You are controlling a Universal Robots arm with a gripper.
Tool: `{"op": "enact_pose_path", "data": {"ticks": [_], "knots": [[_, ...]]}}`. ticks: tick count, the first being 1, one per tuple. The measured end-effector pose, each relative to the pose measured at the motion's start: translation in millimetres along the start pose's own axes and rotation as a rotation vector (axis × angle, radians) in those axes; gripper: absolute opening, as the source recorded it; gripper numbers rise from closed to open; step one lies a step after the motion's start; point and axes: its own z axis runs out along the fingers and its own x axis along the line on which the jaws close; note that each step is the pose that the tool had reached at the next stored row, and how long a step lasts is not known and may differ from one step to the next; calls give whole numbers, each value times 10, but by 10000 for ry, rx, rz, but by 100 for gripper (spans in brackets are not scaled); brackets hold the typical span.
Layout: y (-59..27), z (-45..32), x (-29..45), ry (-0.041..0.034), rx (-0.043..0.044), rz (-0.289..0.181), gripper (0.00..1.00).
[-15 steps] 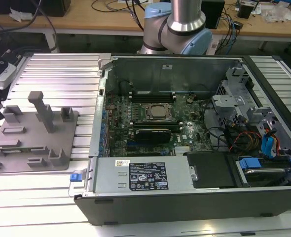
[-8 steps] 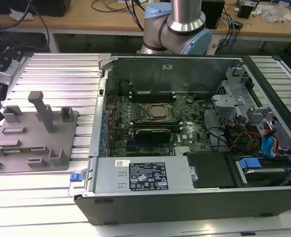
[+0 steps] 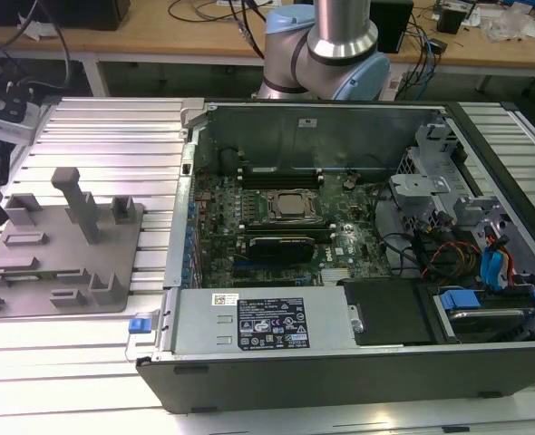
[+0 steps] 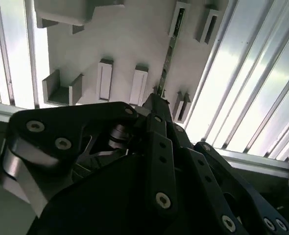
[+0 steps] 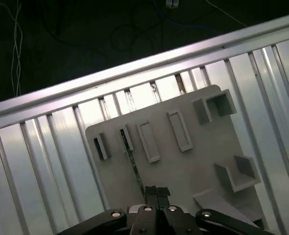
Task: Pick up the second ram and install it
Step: 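Pick up the second ram and move it above second insertion slot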
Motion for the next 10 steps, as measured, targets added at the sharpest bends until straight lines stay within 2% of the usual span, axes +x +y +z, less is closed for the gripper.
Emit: {"op": "enact_pose_path", "data": {"ticks": [4,8,10], "knots": [[-1,19,0,40,-21,-838,8],[-2,51,1,113,-70,-2214,8],[-2,54,1,113,-70,-2227,8]]}}
